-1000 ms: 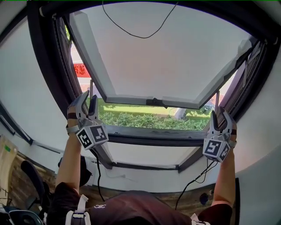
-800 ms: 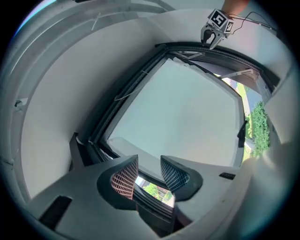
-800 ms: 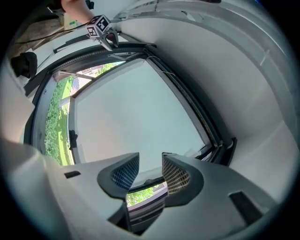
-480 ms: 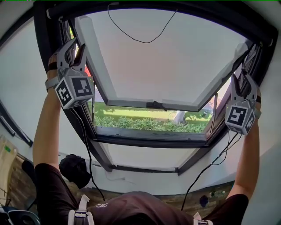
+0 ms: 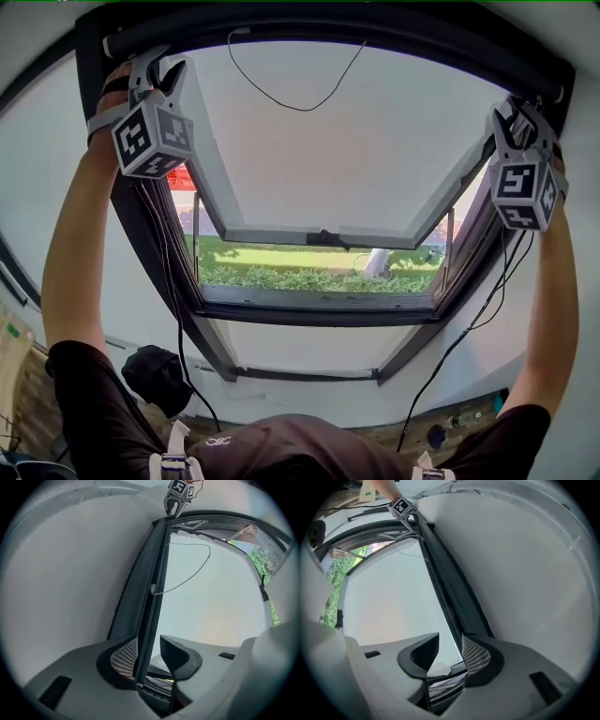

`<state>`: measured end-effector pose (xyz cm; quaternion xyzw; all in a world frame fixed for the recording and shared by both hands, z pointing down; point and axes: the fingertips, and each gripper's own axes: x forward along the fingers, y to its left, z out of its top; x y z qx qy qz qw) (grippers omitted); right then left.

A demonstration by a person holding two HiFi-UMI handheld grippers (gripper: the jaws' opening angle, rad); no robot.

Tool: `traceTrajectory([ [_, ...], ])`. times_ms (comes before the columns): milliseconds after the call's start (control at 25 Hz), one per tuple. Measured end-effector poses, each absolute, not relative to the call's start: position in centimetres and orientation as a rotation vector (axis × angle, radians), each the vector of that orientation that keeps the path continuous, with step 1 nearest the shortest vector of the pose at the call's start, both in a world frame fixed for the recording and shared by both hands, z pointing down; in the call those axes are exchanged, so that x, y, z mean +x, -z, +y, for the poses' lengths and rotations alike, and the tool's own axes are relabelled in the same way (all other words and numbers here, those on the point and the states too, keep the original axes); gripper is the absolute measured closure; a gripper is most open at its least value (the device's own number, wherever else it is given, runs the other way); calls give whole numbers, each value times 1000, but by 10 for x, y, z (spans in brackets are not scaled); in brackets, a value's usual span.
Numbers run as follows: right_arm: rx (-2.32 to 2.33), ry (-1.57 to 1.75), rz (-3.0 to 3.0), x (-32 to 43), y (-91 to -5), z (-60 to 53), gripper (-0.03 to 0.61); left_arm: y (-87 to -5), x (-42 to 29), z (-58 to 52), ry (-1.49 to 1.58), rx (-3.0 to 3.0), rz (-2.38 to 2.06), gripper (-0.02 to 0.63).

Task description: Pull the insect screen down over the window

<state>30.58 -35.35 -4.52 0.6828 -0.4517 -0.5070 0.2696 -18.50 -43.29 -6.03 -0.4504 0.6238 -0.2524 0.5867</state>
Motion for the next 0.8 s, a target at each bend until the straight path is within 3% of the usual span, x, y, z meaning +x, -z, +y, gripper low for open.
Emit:
traceTrajectory([
  [800,1755,1332,-1023,311,69,-400,414,64,-194,-461,704,-956,1437,471],
])
